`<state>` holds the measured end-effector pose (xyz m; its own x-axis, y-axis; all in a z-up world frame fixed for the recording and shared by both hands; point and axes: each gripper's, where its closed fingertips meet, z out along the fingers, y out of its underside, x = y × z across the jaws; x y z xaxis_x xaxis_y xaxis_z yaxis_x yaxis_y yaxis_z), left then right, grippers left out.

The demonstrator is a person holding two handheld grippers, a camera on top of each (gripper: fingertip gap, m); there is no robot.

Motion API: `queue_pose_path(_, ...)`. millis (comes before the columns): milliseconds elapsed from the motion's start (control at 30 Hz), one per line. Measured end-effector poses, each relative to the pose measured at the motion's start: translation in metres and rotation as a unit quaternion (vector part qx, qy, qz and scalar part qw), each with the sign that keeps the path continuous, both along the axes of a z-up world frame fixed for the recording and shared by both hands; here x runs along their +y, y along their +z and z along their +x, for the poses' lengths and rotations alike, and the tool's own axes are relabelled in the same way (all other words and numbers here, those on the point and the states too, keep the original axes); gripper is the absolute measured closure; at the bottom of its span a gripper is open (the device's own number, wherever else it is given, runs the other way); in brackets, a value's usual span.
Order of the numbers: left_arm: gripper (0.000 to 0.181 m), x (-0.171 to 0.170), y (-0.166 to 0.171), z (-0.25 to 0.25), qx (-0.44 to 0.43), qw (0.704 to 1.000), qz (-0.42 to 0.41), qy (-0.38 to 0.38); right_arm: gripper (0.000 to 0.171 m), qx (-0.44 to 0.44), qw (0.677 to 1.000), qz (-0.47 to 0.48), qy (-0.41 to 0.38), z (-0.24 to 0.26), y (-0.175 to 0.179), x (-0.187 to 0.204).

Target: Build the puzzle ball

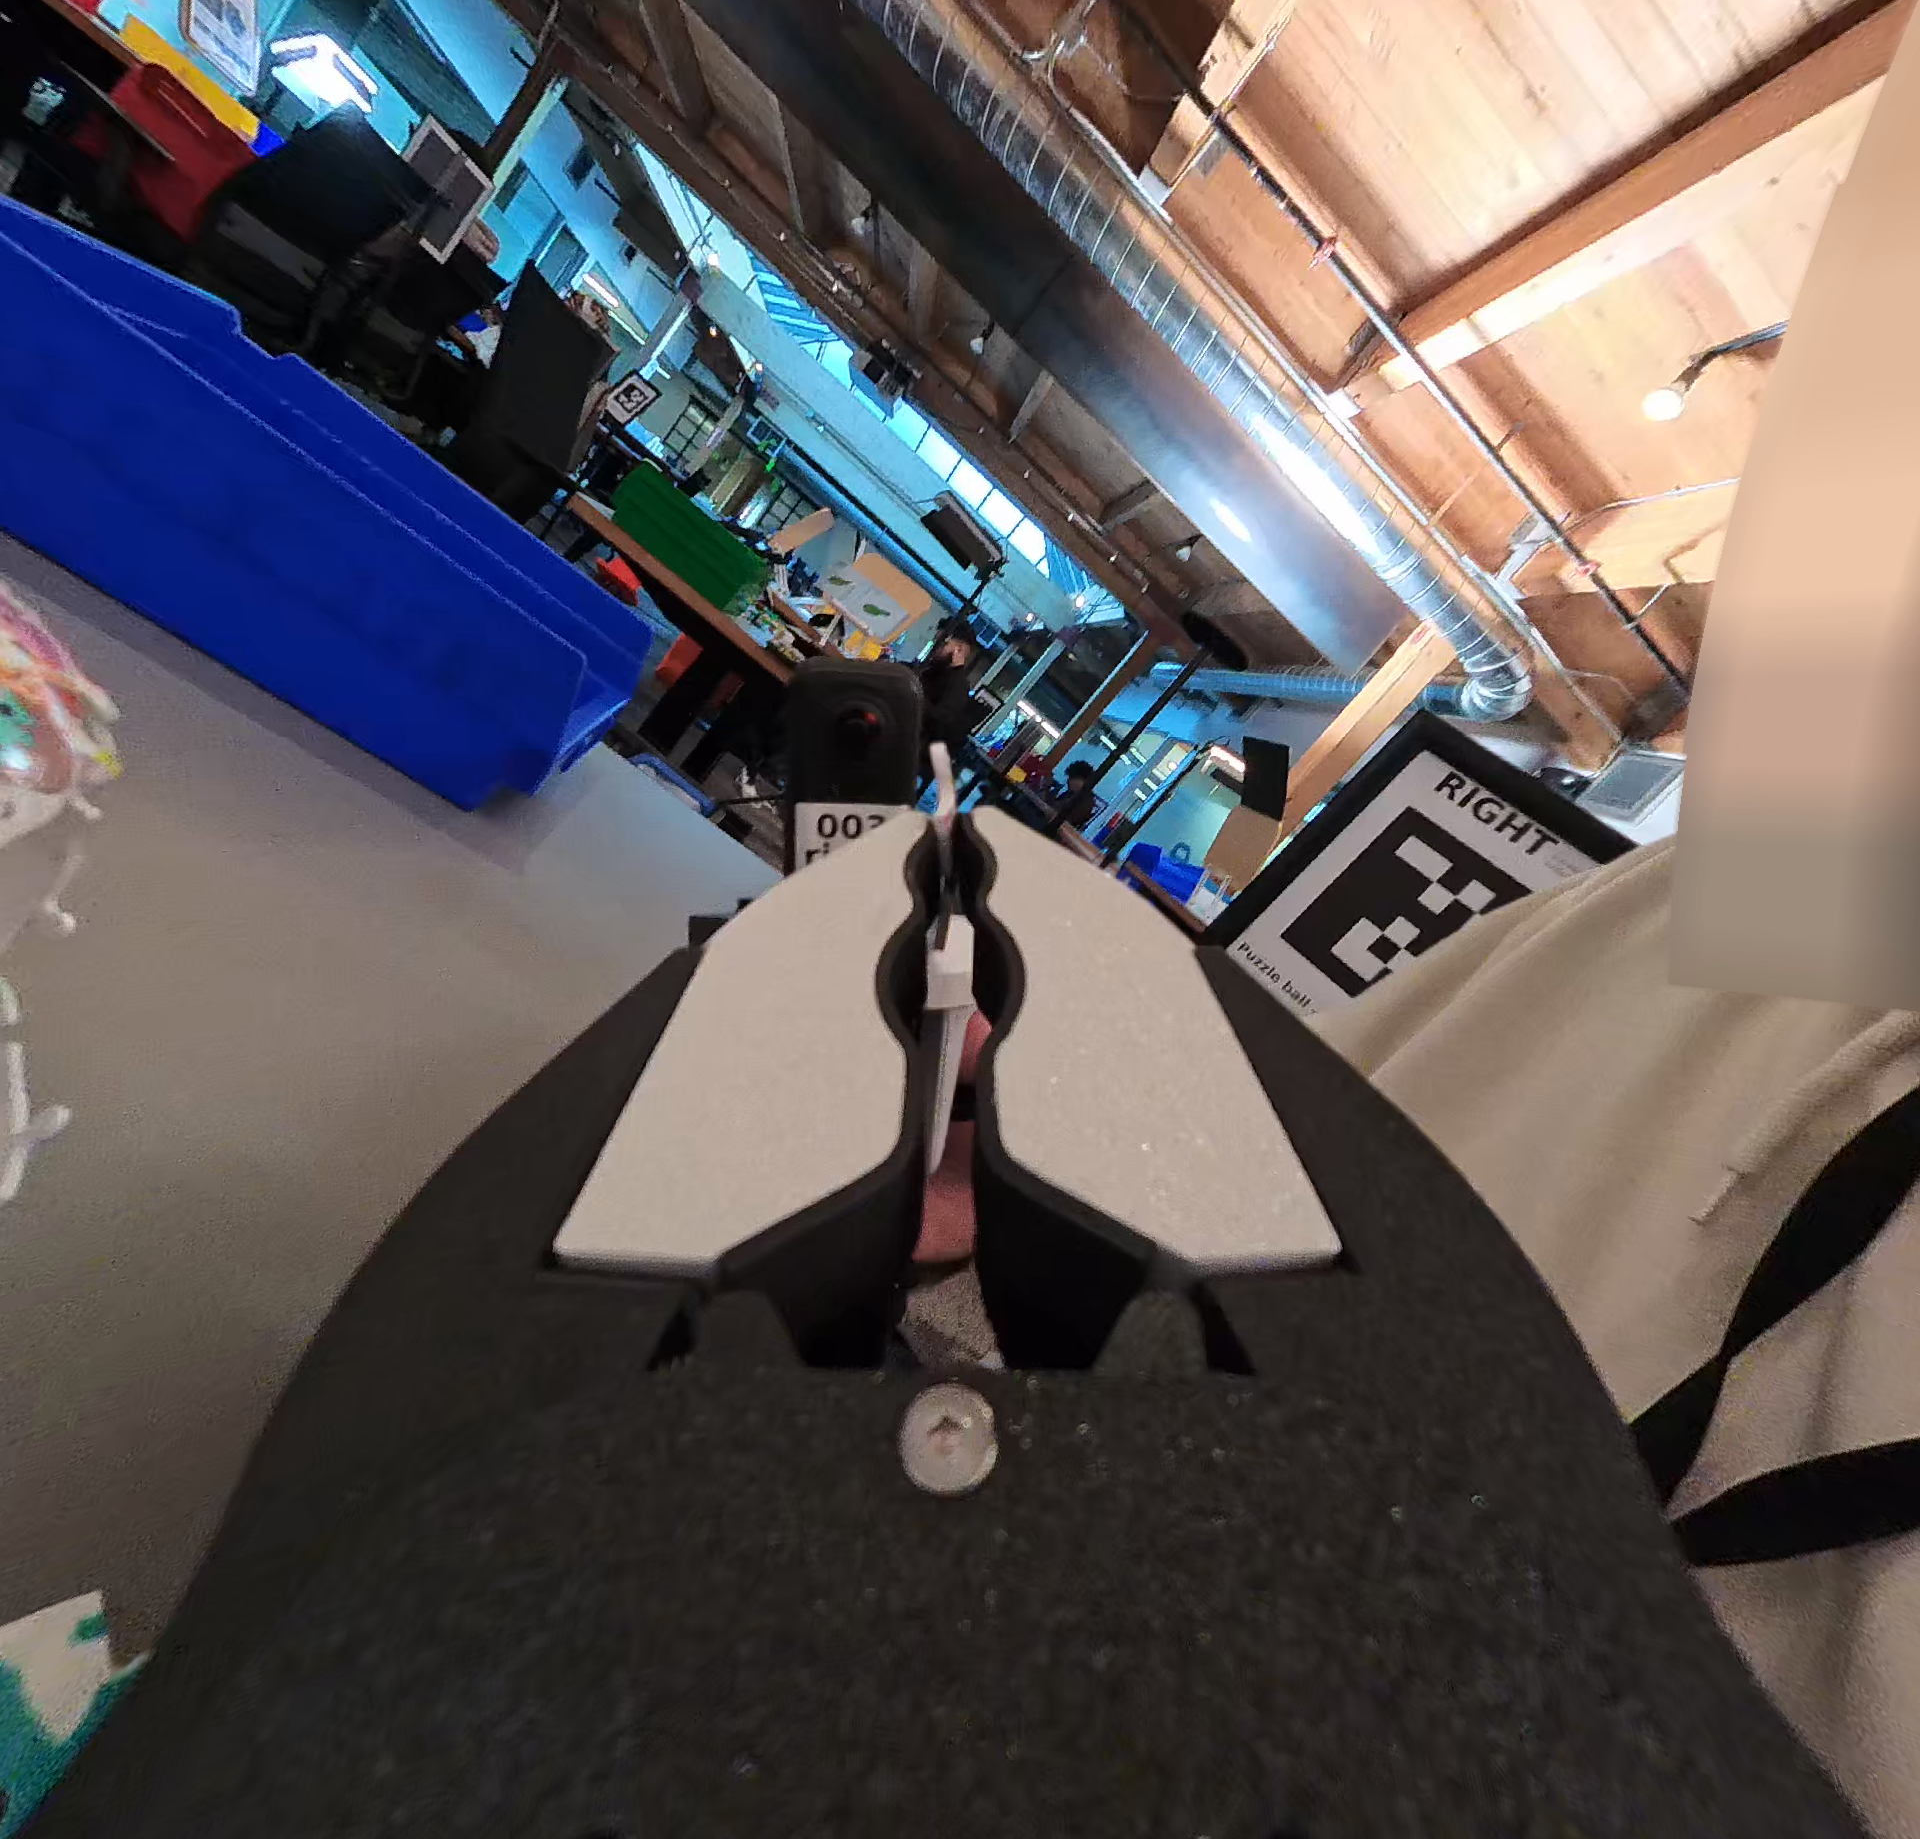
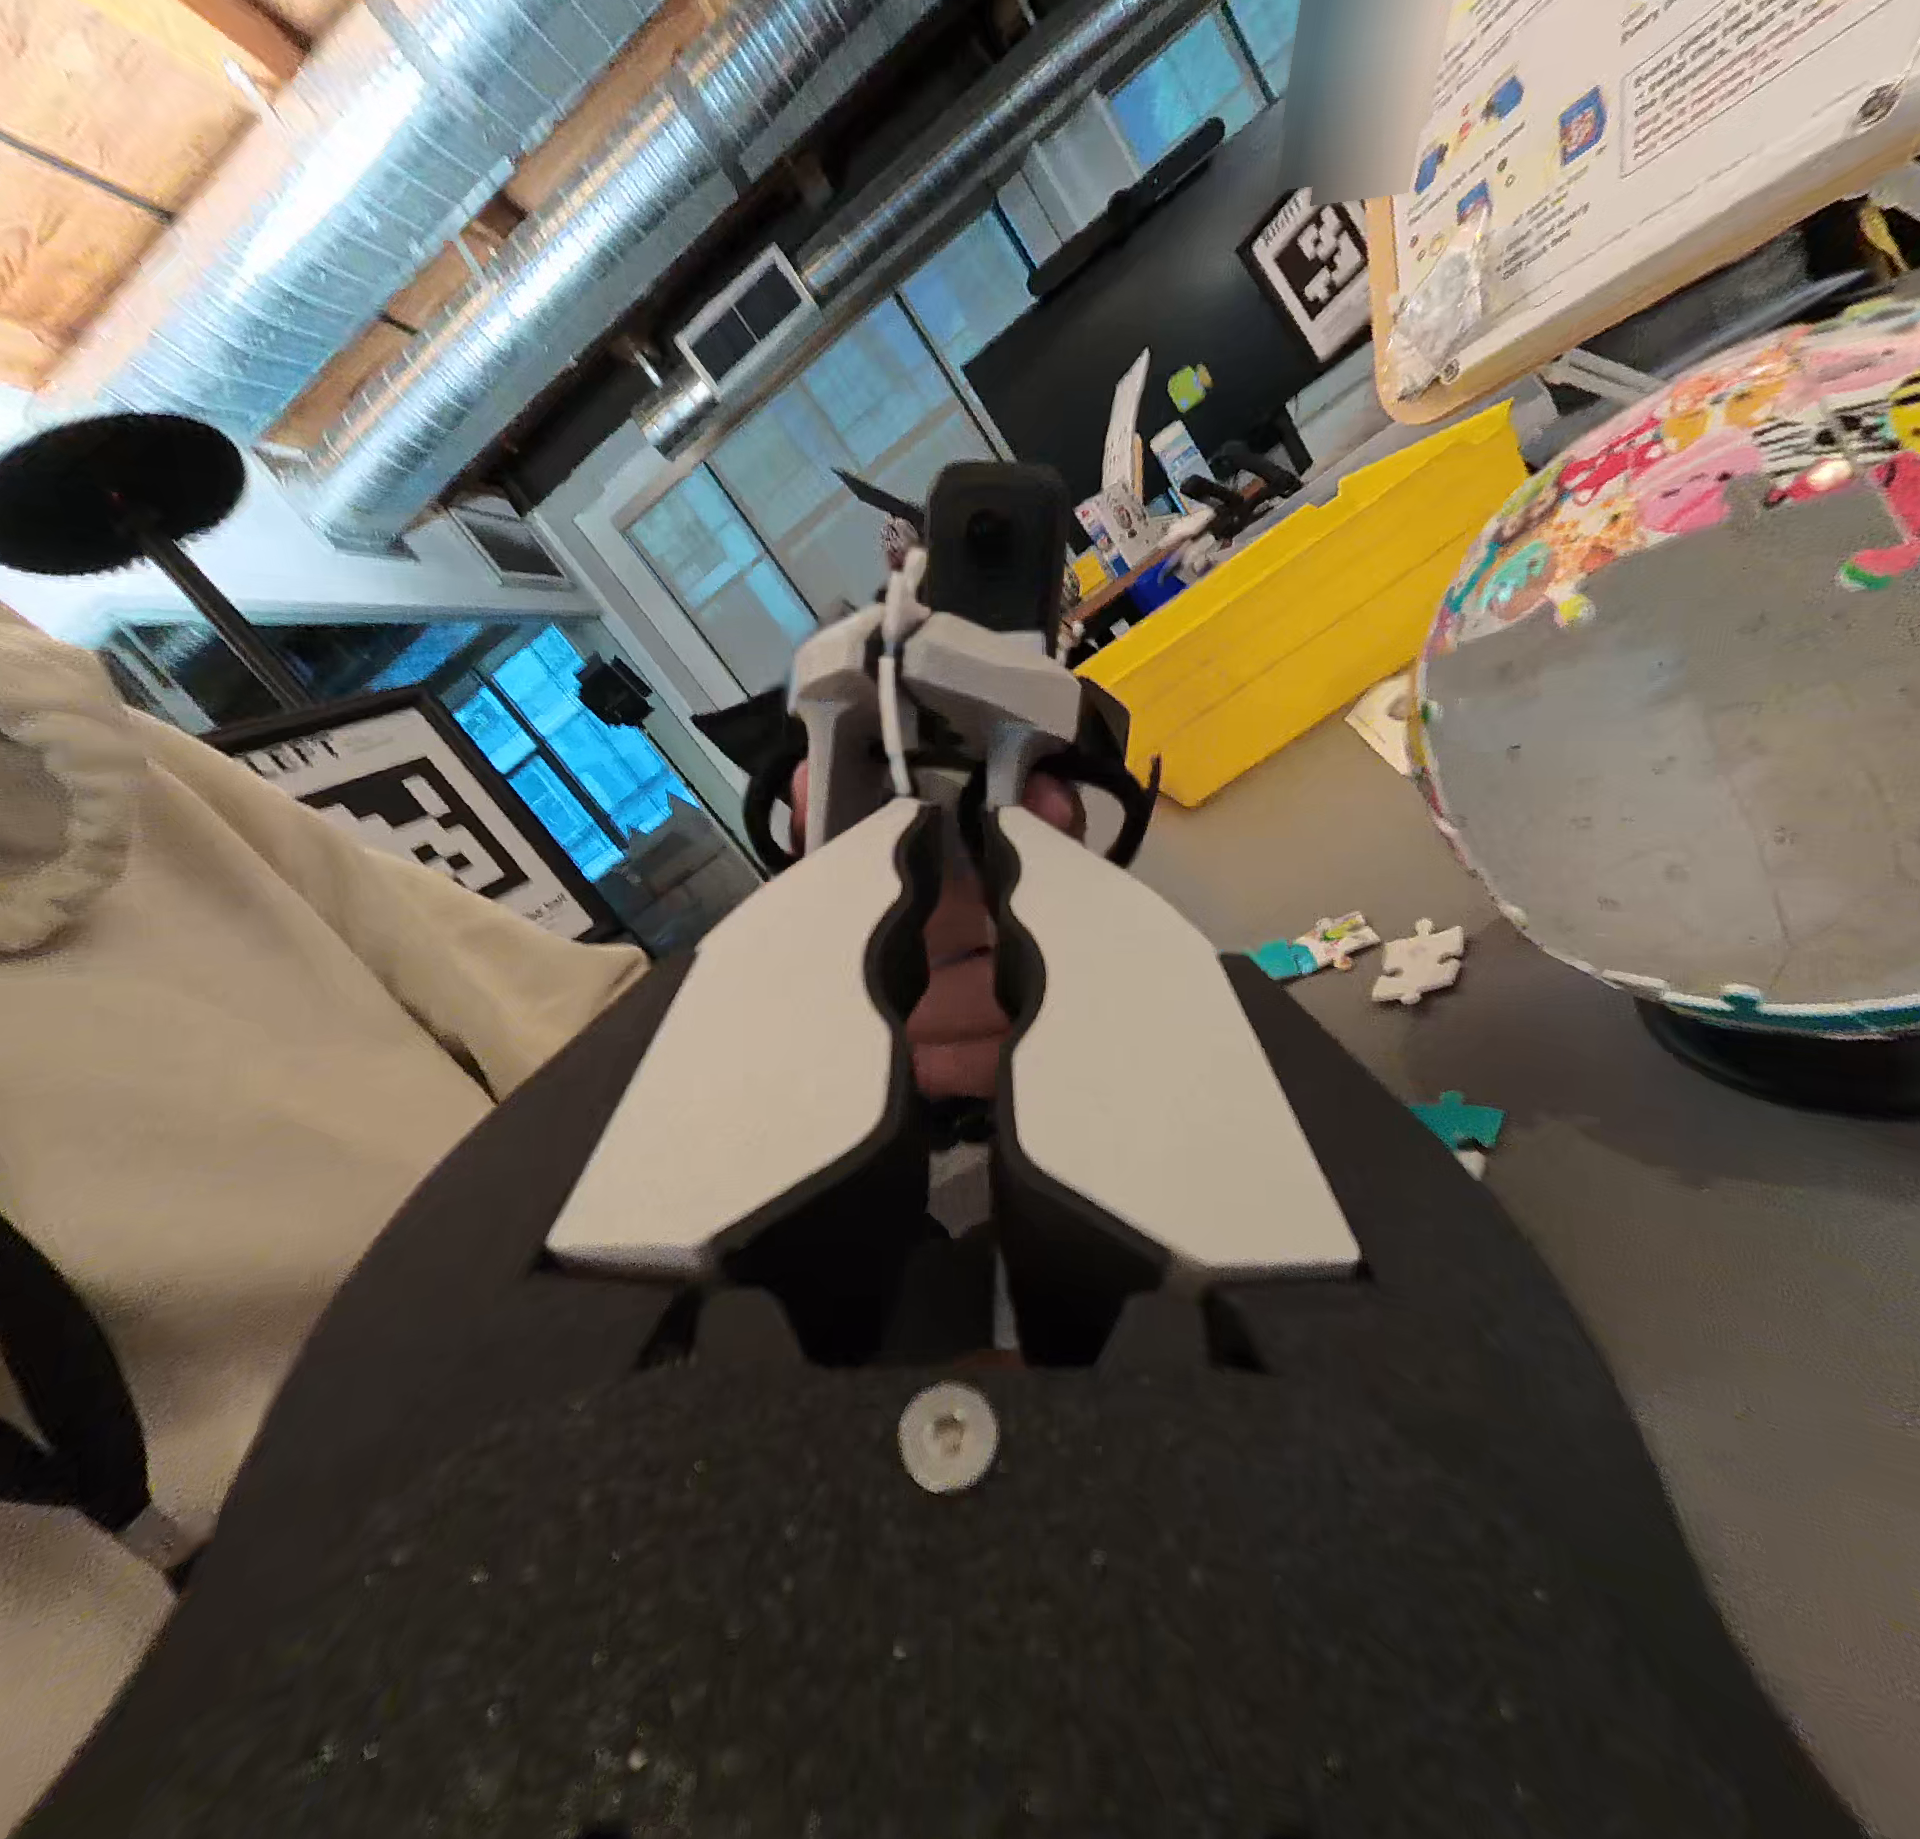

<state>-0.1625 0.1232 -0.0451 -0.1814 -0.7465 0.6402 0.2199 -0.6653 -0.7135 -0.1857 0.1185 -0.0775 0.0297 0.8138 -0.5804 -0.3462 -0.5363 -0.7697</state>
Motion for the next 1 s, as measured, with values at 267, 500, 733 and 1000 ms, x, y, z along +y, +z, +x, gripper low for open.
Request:
queue_pose_path(267,0.180,0.002,-0.004,0.002,-0.012,1.000,-0.016,0.005,0.171,0.032,0.999,-0.018,0.018,0.005,0.003,-0.004)
queue_pose_path(500,0.179,0.008,-0.007,0.000,-0.023,0.999,-0.039,0.015,0.158,0.029,0.999,-0.029,0.002,0.008,-0.001,0.001)
queue_pose_path(733,0.180,0.005,-0.013,0.005,-0.020,0.998,-0.054,0.006,0.169,0.067,0.997,-0.033,0.000,0.010,0.008,0.002)
queue_pose_path(1000,0.180,-0.006,-0.026,0.001,0.048,0.998,-0.032,-0.033,0.169,0.035,0.996,-0.056,0.067,0.013,0.001,-0.006)
